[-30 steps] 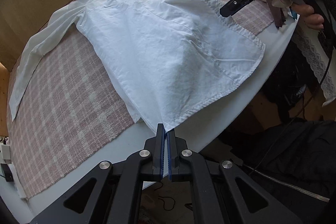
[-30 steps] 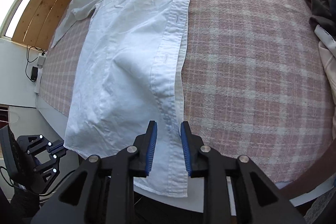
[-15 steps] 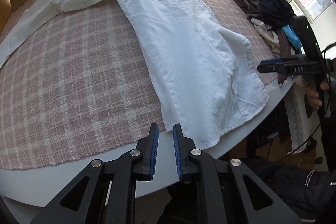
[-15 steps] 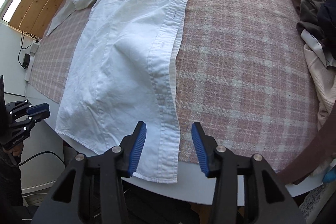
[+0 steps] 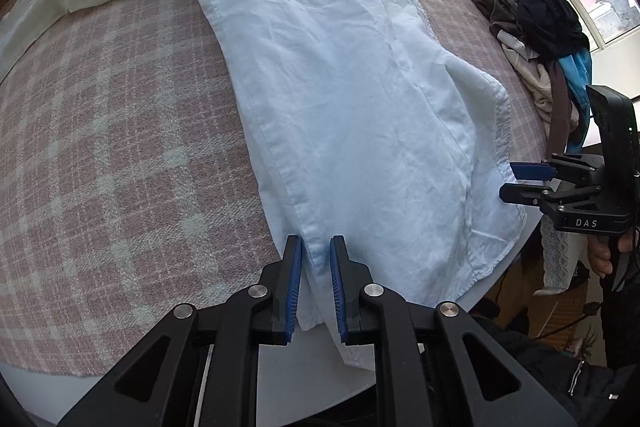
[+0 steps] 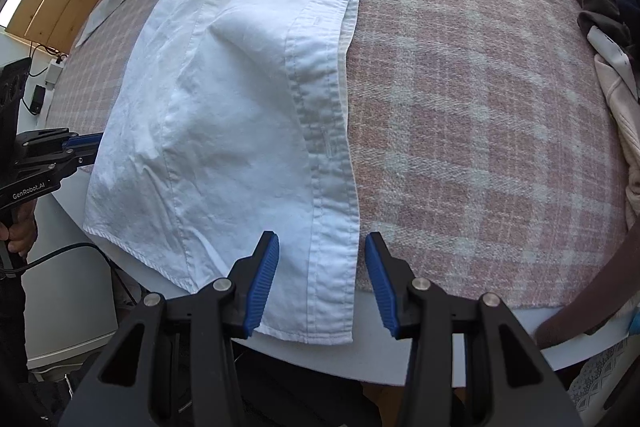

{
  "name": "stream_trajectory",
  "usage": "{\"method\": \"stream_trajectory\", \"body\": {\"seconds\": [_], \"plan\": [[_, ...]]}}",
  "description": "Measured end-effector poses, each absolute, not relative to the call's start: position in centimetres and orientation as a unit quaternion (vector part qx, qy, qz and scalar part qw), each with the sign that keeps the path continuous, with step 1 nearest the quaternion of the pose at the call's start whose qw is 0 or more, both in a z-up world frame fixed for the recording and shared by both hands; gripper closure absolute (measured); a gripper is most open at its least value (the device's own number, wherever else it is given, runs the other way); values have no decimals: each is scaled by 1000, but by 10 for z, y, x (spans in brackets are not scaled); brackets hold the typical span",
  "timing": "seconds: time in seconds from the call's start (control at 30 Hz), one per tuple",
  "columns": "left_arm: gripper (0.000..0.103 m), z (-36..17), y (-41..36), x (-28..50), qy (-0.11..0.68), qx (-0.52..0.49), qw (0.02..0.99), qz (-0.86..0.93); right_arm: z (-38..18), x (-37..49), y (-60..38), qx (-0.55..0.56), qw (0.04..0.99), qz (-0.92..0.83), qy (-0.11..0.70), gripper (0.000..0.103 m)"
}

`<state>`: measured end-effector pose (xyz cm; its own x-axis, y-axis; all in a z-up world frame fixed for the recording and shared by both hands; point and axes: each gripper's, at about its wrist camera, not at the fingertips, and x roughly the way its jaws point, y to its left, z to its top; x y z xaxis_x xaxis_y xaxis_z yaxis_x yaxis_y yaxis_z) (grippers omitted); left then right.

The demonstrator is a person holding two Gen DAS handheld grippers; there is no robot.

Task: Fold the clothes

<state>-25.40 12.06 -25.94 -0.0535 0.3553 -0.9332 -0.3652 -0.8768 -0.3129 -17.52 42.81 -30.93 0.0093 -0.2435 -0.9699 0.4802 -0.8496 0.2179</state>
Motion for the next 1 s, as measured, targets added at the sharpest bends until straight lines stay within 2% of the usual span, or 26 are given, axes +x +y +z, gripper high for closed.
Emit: {"method": "stream_trajectory", "body": {"seconds": [0.23,0.3,0.33,0.37,0.4,0.5,0.63,0.67,0.83,0.87,0.93,1.0], "plan": [[90,-261,119,-254,4,-638,244,731,-312,-171,407,662,265,-693,102,59],[101,-262,119,-254,3,-636,243,732,-314,-163,394,660,265,-695,109,59],[102,-262,118,-254,3,-636,243,733,-314,-161,391,660,264,-695,109,61],[102,-261,117,-252,5,-634,242,735,-314,-161,390,662,264,-693,107,68],[102,-257,114,-250,6,-629,242,739,-314,-161,389,664,264,-692,105,79],[99,-251,90,-248,-13,-627,234,743,-313,-157,390,680,266,-676,101,82],[93,-232,63,-261,24,-637,223,737,-296,-150,392,688,277,-656,137,81],[87,-220,58,-267,29,-631,222,743,-284,-151,393,685,284,-658,132,81],[84,-157,49,-344,94,-589,203,777,-197,-203,384,635,317,-699,91,80],[79,-151,52,-360,111,-585,201,778,-180,-220,378,625,324,-705,85,77],[73,-141,62,-392,148,-575,193,781,-164,-256,363,623,344,-697,89,61],[72,-144,76,-423,174,-572,184,780,-149,-276,352,597,348,-712,121,59]]}}
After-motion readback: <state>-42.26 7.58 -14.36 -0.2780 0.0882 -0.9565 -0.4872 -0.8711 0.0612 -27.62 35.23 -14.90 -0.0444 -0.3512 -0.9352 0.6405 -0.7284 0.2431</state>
